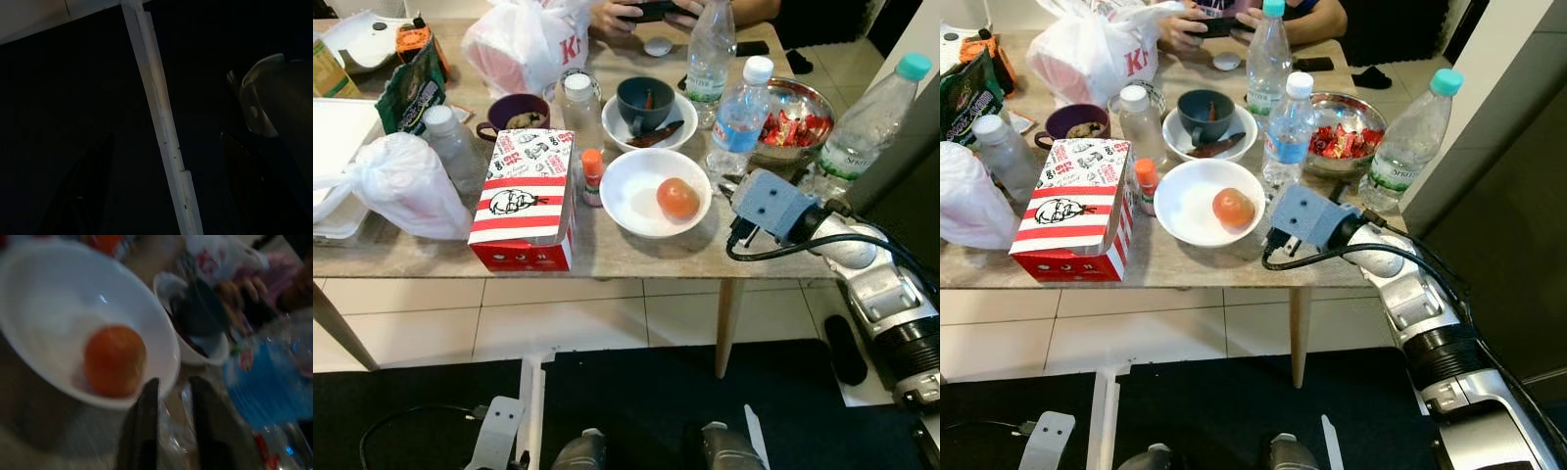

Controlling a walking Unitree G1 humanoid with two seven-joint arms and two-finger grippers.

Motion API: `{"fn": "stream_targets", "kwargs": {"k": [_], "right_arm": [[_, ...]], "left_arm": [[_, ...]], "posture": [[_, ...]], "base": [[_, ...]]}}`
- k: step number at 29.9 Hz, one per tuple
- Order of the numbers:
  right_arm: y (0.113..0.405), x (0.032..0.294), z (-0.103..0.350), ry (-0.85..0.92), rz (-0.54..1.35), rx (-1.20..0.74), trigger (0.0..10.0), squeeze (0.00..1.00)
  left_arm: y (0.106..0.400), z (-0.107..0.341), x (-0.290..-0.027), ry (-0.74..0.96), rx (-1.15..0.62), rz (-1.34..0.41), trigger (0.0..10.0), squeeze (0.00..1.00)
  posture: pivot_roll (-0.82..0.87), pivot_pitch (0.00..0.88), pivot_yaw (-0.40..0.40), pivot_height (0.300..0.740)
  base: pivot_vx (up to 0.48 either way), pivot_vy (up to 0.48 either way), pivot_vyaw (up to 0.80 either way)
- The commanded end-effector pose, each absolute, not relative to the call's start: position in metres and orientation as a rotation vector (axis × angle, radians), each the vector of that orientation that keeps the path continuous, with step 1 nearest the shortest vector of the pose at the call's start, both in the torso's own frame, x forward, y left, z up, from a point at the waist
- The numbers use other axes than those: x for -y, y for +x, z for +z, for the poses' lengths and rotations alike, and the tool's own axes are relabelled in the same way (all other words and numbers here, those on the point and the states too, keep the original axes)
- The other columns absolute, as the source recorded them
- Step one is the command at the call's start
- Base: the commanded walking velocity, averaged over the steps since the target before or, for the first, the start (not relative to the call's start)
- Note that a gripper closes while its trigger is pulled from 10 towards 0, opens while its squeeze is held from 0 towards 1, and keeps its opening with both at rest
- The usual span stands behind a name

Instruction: Restocking fridge

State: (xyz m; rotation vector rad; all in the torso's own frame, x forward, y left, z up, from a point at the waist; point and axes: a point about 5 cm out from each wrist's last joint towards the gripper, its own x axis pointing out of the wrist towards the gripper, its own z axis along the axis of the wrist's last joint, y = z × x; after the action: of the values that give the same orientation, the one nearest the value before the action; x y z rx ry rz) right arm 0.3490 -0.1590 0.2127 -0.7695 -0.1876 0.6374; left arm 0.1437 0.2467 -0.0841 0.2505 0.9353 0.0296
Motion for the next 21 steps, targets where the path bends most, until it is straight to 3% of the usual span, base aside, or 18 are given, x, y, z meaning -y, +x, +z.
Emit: {"fn": "stream_targets", "kwargs": {"k": [1, 9, 10, 11, 21], "right_arm": [[0.345, 0.160, 0.211, -0.715, 0.663, 0.172, 10.0, 1.00], [0.346, 0.152, 0.219, -0.653, 0.693, 0.179, 10.0, 1.00], [0.350, 0.149, 0.216, -0.680, 0.685, 0.162, 10.0, 0.60], [0.353, 0.146, 0.212, -0.713, 0.684, 0.137, 10.0, 0.00], [0.361, 0.129, 0.192, -0.712, 0.780, -0.004, 10.0, 0.00]], "left_arm": [[0.130, -0.090, -0.244, 0.238, -0.979, 0.028, 10.0, 0.00], [0.130, -0.090, -0.245, 0.241, -0.980, 0.024, 10.0, 0.00], [0.130, -0.090, -0.245, 0.242, -0.979, 0.023, 10.0, 0.00], [0.130, -0.090, -0.246, 0.242, -0.979, 0.022, 10.0, 0.00], [0.125, -0.091, -0.246, 0.241, -0.992, 0.026, 10.0, 0.00]], "posture": [[-0.07, 0.199, -0.029, 0.723], [-0.08, 0.210, -0.025, 0.723], [-0.08, 0.214, -0.025, 0.723], [-0.08, 0.220, -0.026, 0.723], [-0.08, 0.232, -0.038, 0.723]], "base": [[0.000, 0.000, 0.00], [0.000, 0.000, 0.00], [0.000, 0.000, 0.00], [0.000, 0.000, 0.00], [0.000, 0.000, 0.00]]}}
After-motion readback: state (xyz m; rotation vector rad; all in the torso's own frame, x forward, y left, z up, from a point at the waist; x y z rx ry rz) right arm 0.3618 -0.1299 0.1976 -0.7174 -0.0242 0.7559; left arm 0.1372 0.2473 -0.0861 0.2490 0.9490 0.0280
